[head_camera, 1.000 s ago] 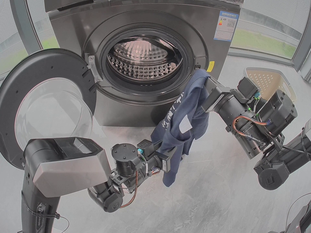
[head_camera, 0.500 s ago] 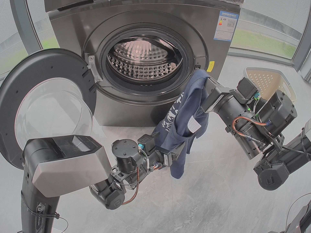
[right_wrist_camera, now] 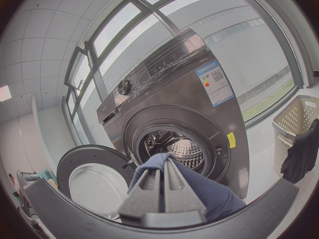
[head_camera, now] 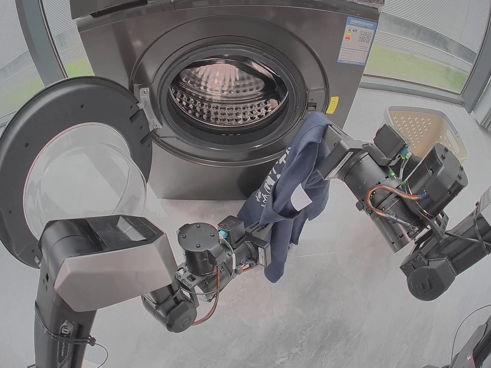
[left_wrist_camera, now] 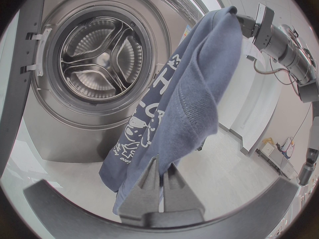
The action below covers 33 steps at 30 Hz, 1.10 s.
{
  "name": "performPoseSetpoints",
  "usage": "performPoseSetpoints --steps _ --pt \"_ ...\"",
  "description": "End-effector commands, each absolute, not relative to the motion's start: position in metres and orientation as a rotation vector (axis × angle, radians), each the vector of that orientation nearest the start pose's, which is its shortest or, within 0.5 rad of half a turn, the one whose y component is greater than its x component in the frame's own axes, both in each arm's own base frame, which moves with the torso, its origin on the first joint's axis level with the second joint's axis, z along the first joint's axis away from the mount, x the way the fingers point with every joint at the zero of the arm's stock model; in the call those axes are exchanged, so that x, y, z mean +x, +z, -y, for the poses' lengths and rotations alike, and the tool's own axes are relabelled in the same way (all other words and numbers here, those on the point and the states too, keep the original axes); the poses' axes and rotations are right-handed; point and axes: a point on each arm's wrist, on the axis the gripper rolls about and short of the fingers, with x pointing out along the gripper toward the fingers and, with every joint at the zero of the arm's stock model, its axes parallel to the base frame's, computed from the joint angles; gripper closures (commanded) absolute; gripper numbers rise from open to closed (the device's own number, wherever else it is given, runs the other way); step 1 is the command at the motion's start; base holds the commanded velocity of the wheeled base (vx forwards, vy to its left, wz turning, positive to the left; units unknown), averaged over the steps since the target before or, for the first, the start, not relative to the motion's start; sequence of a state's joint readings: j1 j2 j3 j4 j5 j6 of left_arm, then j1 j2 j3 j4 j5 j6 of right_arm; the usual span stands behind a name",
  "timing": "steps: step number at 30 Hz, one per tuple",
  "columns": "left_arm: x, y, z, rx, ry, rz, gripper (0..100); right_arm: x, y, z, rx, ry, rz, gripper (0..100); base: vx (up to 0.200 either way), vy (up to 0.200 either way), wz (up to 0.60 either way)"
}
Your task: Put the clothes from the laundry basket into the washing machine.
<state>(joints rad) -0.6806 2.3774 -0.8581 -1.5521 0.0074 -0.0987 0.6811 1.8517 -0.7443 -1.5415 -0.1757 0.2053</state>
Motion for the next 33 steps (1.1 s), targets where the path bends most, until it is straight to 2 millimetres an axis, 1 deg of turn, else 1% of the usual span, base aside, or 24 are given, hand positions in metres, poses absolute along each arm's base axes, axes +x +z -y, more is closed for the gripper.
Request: performPoseSetpoints --steps 1,3,5,7,9,10,11,13,15,18,20,23,25,26,29,30,33 --pt "0.300 0.076 0.241 -0.127 -0.674 0.049 100 0.253 0.207 -0.198 0.376 0.533 0.345 100 0.000 0.000 0.00" --pt "0.292 0.096 0.229 -0.137 -0.663 0.080 100 0.254 0.208 -0.198 0.377 0.531 0.346 100 0.000 0.000 0.00" --pt "0.284 0.109 0.220 -0.144 -0.660 0.098 100 0.253 0.207 -0.198 0.376 0.531 0.345 100 0.000 0.000 0.00" --pt "0.278 0.124 0.204 -0.155 -0.637 0.123 100 0.253 0.208 -0.197 0.377 0.530 0.347 100 0.000 0.000 0.00" --pt "0.274 0.136 0.190 -0.158 -0.613 0.145 100 0.254 0.208 -0.197 0.377 0.528 0.348 100 0.000 0.000 0.00" --pt "0.274 0.136 0.190 -0.158 -0.613 0.145 100 0.254 0.208 -0.197 0.377 0.528 0.348 100 0.000 0.000 0.00" --pt "0.268 0.148 0.172 -0.161 -0.594 0.168 100 0.255 0.208 -0.195 0.376 0.522 0.349 100 0.000 0.000 0.00" --pt "0.265 0.157 0.159 -0.164 -0.577 0.190 100 0.256 0.208 -0.194 0.374 0.518 0.349 100 0.000 0.000 0.00" --pt "0.263 0.172 0.140 -0.171 -0.552 0.241 100 0.256 0.207 -0.194 0.375 0.515 0.346 100 0.000 0.000 0.00" --pt "0.259 0.189 0.121 -0.193 -0.513 0.294 100 0.256 0.205 -0.193 0.371 0.510 0.337 100 0.000 0.000 0.00" --pt "0.254 0.201 0.112 -0.225 -0.500 0.330 100 0.256 0.205 -0.192 0.374 0.491 0.336 100 0.000 0.000 0.00" --pt "0.254 0.212 0.108 -0.258 -0.491 0.362 100 0.260 0.203 -0.186 0.371 0.464 0.334 100 0.000 0.000 0.00" --pt "0.254 0.214 0.108 -0.259 -0.490 0.370 100 0.260 0.202 -0.185 0.369 0.459 0.332 100 0.000 0.000 0.00" --pt "0.255 0.217 0.104 -0.260 -0.479 0.383 100 0.261 0.202 -0.182 0.368 0.452 0.328 100 0.000 0.000 0.00" --pt "0.256 0.217 0.102 -0.258 -0.468 0.385 100 0.261 0.202 -0.181 0.367 0.449 0.329 100 0.000 0.000 0.00" --pt "0.258 0.219 0.097 -0.257 -0.448 0.401 100 0.259 0.205 -0.179 0.370 0.449 0.339 100 0.000 0.000 0.00" --pt "0.259 0.227 0.097 -0.262 -0.444 0.432 100 0.257 0.209 -0.179 0.375 0.453 0.350 100 0.000 0.000 0.00"
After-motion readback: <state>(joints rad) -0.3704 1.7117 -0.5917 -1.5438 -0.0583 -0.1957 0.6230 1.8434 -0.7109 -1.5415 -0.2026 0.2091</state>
